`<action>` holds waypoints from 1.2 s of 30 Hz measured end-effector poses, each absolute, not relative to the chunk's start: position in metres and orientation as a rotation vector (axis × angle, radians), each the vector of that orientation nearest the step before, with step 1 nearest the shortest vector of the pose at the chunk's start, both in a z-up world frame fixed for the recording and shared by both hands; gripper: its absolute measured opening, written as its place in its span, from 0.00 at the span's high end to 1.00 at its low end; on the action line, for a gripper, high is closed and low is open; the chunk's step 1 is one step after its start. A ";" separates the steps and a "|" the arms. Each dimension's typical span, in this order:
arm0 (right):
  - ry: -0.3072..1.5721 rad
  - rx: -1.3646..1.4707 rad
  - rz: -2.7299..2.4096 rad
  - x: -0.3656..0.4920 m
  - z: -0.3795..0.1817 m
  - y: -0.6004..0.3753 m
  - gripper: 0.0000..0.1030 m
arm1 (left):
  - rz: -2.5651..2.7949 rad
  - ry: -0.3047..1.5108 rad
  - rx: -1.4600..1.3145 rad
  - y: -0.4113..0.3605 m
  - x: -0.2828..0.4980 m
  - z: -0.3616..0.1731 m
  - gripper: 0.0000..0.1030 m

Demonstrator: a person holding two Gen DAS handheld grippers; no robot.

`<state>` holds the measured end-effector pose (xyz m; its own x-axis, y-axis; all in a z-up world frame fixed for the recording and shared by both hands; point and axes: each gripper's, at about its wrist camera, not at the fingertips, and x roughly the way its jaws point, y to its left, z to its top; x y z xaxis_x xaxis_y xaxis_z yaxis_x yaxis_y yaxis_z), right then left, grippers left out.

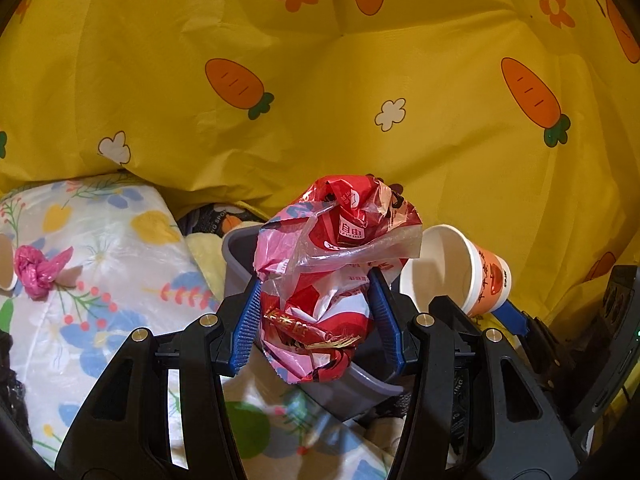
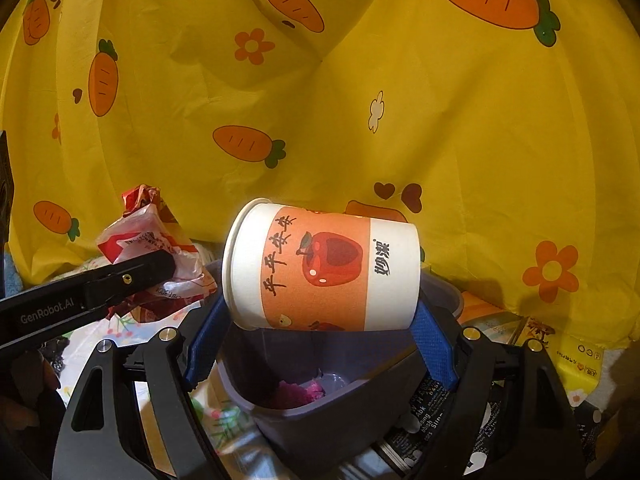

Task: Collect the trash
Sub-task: 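Carry the wrapper and the orange cup over the grey bin with both grippers, then open both grippers to drop the wrapper and orange cup into the bin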

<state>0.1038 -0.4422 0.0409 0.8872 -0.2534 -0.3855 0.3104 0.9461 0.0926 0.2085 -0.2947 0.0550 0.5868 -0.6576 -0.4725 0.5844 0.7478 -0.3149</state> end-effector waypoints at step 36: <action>0.469 0.155 -0.314 0.130 0.016 -0.450 0.17 | -0.762 0.638 -0.246 -0.288 0.238 0.036 0.13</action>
